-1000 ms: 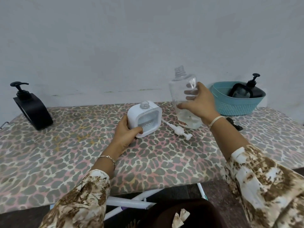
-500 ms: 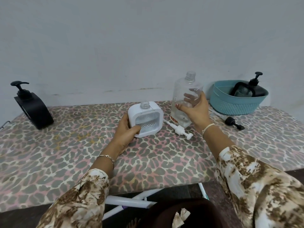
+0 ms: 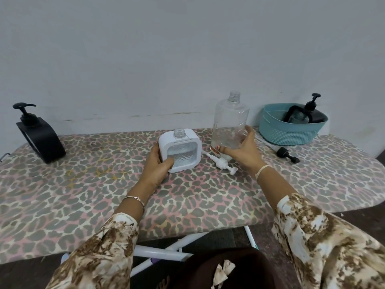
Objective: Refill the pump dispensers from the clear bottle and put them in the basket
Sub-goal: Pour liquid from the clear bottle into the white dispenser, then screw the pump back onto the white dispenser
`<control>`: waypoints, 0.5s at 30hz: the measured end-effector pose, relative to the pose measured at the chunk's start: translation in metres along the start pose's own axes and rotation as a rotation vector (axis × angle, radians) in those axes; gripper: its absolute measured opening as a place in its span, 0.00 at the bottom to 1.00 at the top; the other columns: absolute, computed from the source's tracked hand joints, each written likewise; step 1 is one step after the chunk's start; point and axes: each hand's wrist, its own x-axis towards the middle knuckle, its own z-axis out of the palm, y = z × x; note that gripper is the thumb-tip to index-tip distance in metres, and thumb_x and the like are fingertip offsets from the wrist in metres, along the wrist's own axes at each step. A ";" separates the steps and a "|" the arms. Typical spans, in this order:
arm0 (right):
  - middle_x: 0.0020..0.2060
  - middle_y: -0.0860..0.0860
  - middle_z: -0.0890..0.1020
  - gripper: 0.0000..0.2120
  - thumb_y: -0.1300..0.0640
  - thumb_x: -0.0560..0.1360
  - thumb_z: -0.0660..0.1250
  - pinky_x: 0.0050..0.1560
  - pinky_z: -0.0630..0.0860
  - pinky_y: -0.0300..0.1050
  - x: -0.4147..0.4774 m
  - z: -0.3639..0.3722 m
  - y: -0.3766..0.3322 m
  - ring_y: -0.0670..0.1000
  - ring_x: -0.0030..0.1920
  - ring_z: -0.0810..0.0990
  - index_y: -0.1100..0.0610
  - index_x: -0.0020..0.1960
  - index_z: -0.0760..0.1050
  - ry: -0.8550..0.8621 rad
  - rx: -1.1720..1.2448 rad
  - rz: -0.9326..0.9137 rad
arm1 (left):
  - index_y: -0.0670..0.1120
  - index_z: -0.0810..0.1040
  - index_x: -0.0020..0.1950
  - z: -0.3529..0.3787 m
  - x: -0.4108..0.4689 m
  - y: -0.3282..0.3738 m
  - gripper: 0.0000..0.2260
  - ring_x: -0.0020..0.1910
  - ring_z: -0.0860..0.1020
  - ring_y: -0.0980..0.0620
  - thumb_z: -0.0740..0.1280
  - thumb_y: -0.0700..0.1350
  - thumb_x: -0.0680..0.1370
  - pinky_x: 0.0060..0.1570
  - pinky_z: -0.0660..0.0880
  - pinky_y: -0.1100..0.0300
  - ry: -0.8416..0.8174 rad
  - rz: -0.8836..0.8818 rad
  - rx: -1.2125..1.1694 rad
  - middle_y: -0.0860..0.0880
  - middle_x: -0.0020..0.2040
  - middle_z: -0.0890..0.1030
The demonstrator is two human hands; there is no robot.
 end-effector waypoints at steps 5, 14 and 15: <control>0.70 0.54 0.66 0.58 0.43 0.55 0.83 0.70 0.66 0.54 -0.039 -0.004 0.017 0.54 0.69 0.68 0.53 0.74 0.51 0.106 -0.319 -0.005 | 0.57 0.71 0.63 0.002 -0.006 0.000 0.26 0.45 0.79 0.67 0.70 0.36 0.71 0.42 0.78 0.64 0.098 0.061 0.050 0.59 0.52 0.79; 0.52 0.48 0.80 0.26 0.49 0.67 0.76 0.52 0.77 0.51 -0.073 0.000 0.034 0.50 0.51 0.77 0.51 0.61 0.70 0.120 -0.618 -0.209 | 0.50 0.69 0.68 0.003 -0.010 -0.003 0.37 0.58 0.77 0.59 0.82 0.47 0.62 0.56 0.76 0.60 0.151 0.088 0.058 0.54 0.60 0.77; 0.52 0.47 0.80 0.25 0.50 0.67 0.76 0.51 0.77 0.51 -0.074 0.002 0.034 0.49 0.50 0.77 0.51 0.61 0.71 0.137 -0.584 -0.227 | 0.50 0.70 0.67 0.003 -0.010 -0.003 0.37 0.59 0.76 0.57 0.82 0.49 0.62 0.58 0.76 0.58 0.155 0.083 0.055 0.53 0.61 0.77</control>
